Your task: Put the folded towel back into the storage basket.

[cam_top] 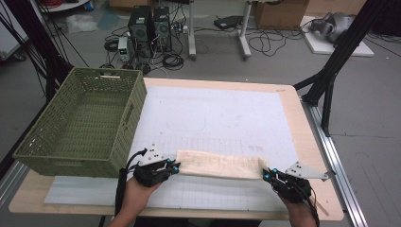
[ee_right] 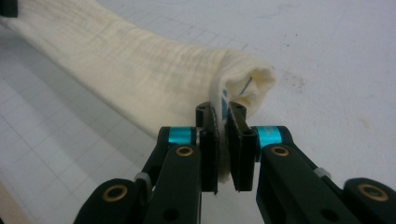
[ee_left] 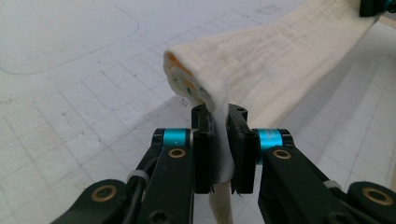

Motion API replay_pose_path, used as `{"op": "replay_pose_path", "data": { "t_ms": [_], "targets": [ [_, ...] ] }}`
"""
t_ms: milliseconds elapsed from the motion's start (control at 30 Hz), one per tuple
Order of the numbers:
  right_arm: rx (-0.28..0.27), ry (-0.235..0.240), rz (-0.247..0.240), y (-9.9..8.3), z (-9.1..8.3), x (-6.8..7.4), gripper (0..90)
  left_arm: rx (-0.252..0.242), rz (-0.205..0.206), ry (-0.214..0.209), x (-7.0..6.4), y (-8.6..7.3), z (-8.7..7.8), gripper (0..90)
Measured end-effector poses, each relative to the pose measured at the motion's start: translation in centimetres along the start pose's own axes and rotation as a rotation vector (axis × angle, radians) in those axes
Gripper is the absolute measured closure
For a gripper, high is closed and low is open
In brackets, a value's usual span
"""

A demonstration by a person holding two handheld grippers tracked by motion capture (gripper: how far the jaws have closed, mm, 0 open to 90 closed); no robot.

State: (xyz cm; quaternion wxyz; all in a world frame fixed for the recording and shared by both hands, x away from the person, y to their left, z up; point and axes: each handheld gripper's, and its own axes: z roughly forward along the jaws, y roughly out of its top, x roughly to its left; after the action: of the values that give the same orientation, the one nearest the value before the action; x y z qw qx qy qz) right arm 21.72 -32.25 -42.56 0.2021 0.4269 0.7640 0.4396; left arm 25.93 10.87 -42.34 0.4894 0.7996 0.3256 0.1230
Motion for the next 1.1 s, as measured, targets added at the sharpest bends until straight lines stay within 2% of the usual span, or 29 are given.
{"op": "replay_pose_path", "data": {
  "t_ms": [133, 333, 433, 500, 633, 1100],
  "targets": [
    [-0.026, -0.001, -0.02, 0.2, -0.1, 0.0, 83.8, -0.02, 0.017, 0.005, -0.1, 0.1, -0.3, 81.7],
    [-0.075, 0.004, -0.019, 0.5, -0.5, -0.2, 83.8, -0.038, 0.024, 0.005, -0.2, 0.3, -0.7, 81.9],
    [-0.096, 0.006, -0.019, 0.7, -0.8, -0.2, 83.8, -0.061, 0.04, 0.006, -0.4, 0.4, -1.0, 81.9],
    [-0.124, 0.006, -0.027, 0.9, -1.0, -0.3, 83.8, -0.101, 0.06, -0.004, -0.4, 0.5, -1.5, 81.9],
    [-0.159, 0.014, -0.025, 1.2, -1.4, -0.4, 83.7, -0.132, 0.075, -0.009, -0.5, 0.6, -1.8, 81.9],
    [-0.215, 0.019, -0.027, 2.1, -1.7, -0.5, 83.7, -0.211, 0.111, -0.017, -0.8, 1.2, -3.3, 82.0]
  ]
}}
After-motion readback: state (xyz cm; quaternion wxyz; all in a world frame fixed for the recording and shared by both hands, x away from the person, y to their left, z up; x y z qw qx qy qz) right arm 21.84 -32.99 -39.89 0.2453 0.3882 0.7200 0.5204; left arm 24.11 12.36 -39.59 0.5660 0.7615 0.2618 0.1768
